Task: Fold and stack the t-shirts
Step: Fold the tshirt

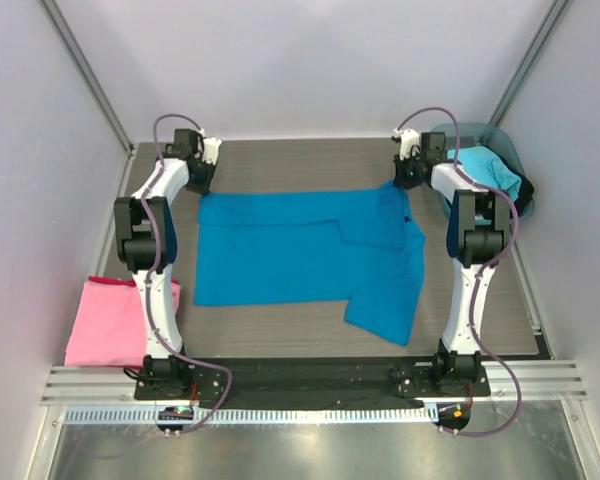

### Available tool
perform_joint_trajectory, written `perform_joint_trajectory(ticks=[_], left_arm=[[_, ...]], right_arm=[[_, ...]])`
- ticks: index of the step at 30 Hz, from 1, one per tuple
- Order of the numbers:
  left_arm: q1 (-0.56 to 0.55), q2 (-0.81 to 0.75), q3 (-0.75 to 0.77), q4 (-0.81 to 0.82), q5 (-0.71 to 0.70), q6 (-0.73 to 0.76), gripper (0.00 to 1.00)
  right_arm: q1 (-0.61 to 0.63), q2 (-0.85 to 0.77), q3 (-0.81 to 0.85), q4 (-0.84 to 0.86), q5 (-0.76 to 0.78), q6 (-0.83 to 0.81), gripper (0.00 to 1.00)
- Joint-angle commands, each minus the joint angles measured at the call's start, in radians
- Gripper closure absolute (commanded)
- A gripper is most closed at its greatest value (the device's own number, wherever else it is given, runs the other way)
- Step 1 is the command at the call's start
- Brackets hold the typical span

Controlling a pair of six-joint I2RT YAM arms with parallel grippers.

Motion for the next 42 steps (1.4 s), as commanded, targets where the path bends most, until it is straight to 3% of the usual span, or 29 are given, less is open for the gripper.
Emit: perform_joint_trajectory(ticks=[1, 7, 8, 11, 12, 15, 19, 24, 29, 35, 37, 42], left_arm=[[0.006, 0.044, 0.093, 0.078, -0.058, -0.004, 1.0], [-0.034, 0.145, 0.196, 0.193, -0.199, -0.004, 1.0], [-0.055, 0.164, 0.205, 0.217, -0.266, -0.002, 0.98], [-0.077, 0.135, 0.236, 0.25, -0.334, -0.039, 0.74], [-0.083, 0.115, 0.244, 0.25, -0.352, -0.056, 0.54], [-0.095, -0.001, 0.239, 0.259, -0.408, -0.094, 0.38], [-0.118, -0.192, 0.155, 0.239, -0.431, -0.078, 0.25], [-0.133, -0.426, -0.121, 0.158, -0.365, -0.039, 0.23], [-0.133, -0.629, -0.409, 0.058, -0.248, -0.013, 0.27], [-0.133, -0.793, -0.566, -0.058, -0.049, 0.012, 0.42], [-0.133, -0.822, -0.621, -0.066, -0.043, 0.002, 0.44], [-0.126, -0.888, -0.683, -0.074, -0.053, 0.012, 0.44]], right_arm=[[0.0, 0.072, 0.183, 0.07, 0.062, 0.045, 0.99], [0.001, 0.229, 0.384, 0.065, 0.088, 0.065, 0.98], [0.003, 0.235, 0.404, 0.065, 0.091, 0.066, 0.93], [0.006, 0.2, 0.392, 0.062, 0.115, 0.065, 0.7], [0.006, 0.177, 0.384, 0.064, 0.129, 0.068, 0.66], [-0.011, 0.045, 0.334, 0.065, 0.152, 0.086, 0.61], [-0.048, -0.143, 0.197, 0.064, 0.131, 0.063, 0.57], [-0.052, -0.421, -0.034, -0.04, -0.002, -0.111, 0.53], [-0.051, -0.636, -0.283, -0.313, -0.117, -0.257, 0.54], [-0.003, -0.916, -0.629, -0.562, -0.176, -0.633, 0.57], [0.013, -1.05, -0.747, -0.664, -0.188, -0.799, 0.57], [0.092, -1.262, -0.891, -0.846, -0.181, -1.012, 0.56]])
